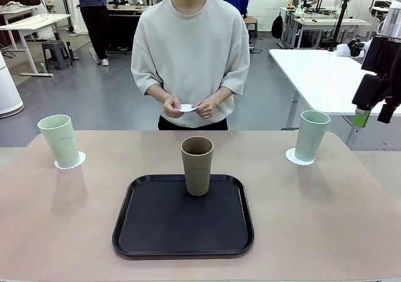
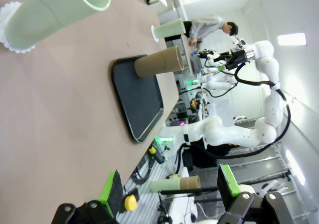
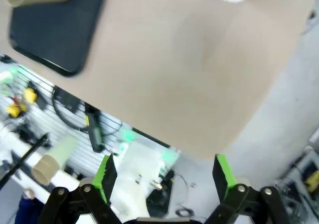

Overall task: Place coasters on the table and set cups on them.
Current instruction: Take one Reusable plastic cup from the Flat Tray and place it on a coaster set by the human.

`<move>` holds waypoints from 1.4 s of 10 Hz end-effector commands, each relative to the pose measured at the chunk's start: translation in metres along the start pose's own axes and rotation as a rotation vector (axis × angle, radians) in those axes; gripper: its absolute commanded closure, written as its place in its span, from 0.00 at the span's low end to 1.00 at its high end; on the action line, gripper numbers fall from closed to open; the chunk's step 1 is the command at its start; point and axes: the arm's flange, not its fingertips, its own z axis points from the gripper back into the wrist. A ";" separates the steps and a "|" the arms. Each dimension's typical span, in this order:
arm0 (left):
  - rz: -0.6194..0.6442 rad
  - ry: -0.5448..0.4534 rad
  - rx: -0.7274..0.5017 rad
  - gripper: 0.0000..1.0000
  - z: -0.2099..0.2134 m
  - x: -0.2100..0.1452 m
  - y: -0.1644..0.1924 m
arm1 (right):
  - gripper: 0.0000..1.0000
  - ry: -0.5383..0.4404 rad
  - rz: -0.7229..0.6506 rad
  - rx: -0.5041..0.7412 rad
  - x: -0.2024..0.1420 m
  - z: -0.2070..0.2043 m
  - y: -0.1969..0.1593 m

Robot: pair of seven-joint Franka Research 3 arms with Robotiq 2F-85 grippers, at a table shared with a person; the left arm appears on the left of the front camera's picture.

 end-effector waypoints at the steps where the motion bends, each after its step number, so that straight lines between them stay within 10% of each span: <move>1: 0.007 -0.004 0.006 0.00 0.001 0.000 -0.002 | 0.00 -0.151 -0.001 0.332 0.011 -0.034 -0.031; 5: 0.007 -0.004 0.006 0.00 0.001 0.000 -0.002 | 0.00 -0.344 0.081 0.956 -0.018 -0.055 -0.088; 14: 0.007 -0.004 0.006 0.00 0.001 0.000 -0.002 | 0.00 -0.469 -0.180 1.085 -0.095 -0.090 -0.227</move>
